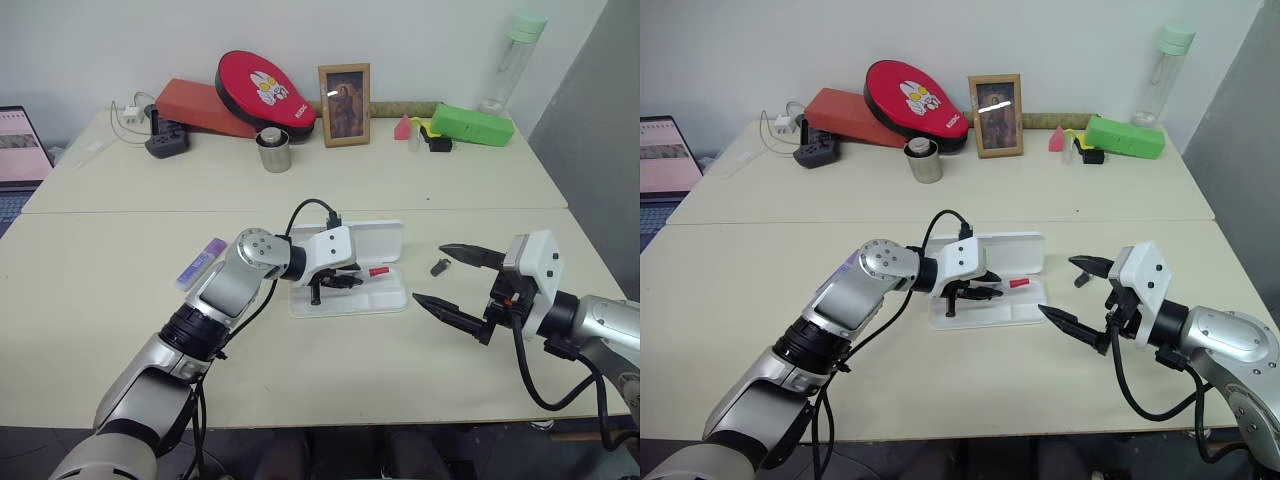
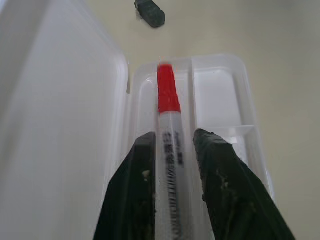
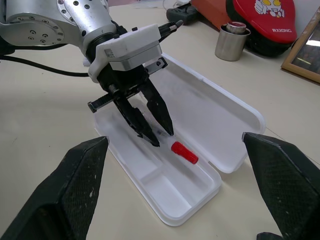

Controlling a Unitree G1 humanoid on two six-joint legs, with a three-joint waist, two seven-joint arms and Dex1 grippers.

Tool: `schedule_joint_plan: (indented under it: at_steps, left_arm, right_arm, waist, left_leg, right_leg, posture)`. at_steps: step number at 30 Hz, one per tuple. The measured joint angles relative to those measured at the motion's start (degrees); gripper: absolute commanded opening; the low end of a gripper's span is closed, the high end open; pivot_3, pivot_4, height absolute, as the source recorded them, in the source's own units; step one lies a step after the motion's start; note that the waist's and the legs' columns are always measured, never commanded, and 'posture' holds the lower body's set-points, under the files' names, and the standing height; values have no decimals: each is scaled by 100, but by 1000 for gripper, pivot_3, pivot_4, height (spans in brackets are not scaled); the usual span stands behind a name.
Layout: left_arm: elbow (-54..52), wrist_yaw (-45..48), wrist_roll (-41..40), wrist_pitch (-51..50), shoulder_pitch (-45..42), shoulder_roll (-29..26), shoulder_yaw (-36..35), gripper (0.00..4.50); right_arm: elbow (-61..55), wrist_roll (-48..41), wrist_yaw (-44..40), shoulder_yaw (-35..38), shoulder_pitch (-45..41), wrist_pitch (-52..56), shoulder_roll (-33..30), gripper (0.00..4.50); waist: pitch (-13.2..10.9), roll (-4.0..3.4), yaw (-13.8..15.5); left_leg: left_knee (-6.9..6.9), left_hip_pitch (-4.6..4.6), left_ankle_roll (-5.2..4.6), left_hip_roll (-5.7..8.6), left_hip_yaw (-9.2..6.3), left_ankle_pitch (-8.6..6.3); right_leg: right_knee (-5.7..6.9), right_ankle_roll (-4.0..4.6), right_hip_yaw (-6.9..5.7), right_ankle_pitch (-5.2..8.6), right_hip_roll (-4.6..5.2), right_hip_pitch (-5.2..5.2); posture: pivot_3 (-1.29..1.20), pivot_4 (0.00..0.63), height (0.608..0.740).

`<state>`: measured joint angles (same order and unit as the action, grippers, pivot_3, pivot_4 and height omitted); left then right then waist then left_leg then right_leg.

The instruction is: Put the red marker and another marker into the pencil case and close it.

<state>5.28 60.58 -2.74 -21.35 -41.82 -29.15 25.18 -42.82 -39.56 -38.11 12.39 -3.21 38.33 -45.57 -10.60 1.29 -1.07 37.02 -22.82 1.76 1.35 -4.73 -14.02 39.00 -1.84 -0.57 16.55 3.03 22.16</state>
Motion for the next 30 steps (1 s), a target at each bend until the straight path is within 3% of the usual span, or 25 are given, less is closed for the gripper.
schedule_joint_plan:
  at_steps: [13, 21, 25, 30]
  left_arm:
    - [-304, 26, -202, -444, 116, 30, -150, 4489]
    - [-1959, -121, -1432, -1894, 1143, -251, -1390, 4489]
    - [-2851, -239, -2000, -2706, 2527, -1119, -2558, 4489]
    - [-3195, -432, -2133, -2946, 3380, -1593, -3319, 4489]
  right_arm:
    - [0, -11, -22, 0, -2, 0, -1, 4500]
    - [16, -620, -280, 125, -201, 82, -116, 4500]
    - [131, -956, -459, -12, -768, 135, -138, 4500]
    - [300, -1127, -631, -342, -1187, 187, -73, 4500]
  waist:
    - [0, 0, -9]
    - [0, -2, -82]
    - [1, -2, -148]
    - [0, -3, 30]
  left_leg:
    - [0, 0, 0, 0, -3, 0]
    - [-1, 12, 0, -8, -12, 0]
    - [-8, 31, 0, -15, -13, 0]
    - [-3, 24, 0, 1, -27, -1]
  right_leg:
    - [1, 0, 0, 0, 0, 0]
    - [4, 0, 10, 0, 0, -3]
    - [5, 2, 23, 0, -2, -9]
    - [-5, 1, 5, 1, 5, -20]
  posture:
    - [0, 150, 740]
    - [0, 150, 740]
    - [0, 150, 740]
    - [0, 150, 740]
